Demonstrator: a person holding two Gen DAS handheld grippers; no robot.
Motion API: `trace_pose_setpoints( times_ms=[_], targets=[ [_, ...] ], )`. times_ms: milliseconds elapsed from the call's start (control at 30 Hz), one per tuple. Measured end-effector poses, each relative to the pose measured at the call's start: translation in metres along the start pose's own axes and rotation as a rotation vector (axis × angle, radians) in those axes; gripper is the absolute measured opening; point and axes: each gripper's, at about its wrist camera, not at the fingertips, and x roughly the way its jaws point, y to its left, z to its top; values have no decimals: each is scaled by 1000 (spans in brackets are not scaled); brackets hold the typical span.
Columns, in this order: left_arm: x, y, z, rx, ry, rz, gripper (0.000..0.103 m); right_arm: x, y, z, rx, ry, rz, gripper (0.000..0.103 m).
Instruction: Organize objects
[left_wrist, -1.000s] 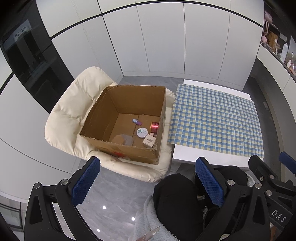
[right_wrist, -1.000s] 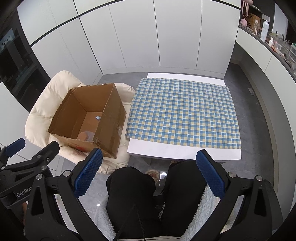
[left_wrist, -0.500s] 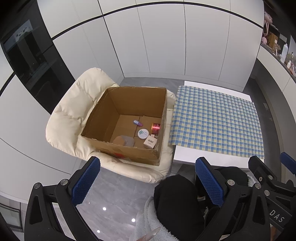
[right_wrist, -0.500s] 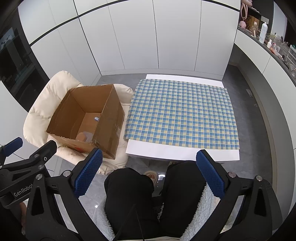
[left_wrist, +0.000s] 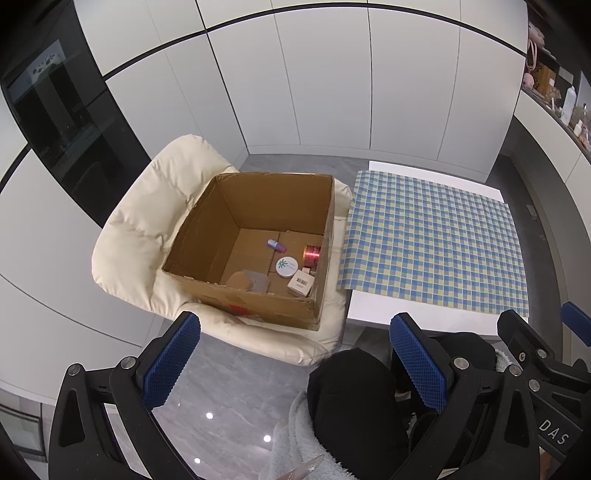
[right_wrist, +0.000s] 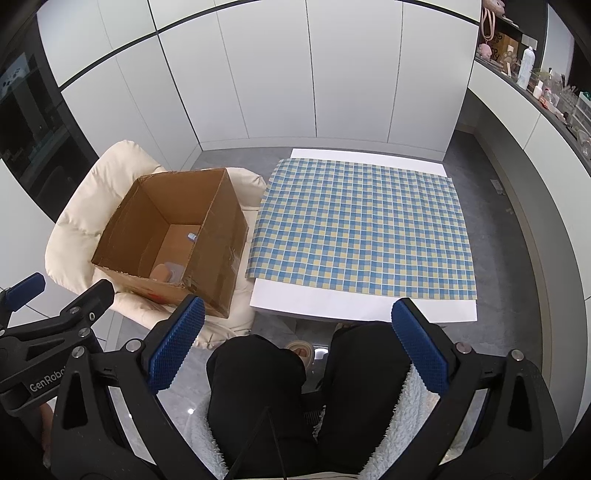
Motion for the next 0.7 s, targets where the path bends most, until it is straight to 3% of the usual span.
trace_pose_setpoints(
  times_ms=[700],
  targets=[
    [6,0,-2,-4,10,14,102,4,-1,-4,-8,19,9,103]
  ],
)
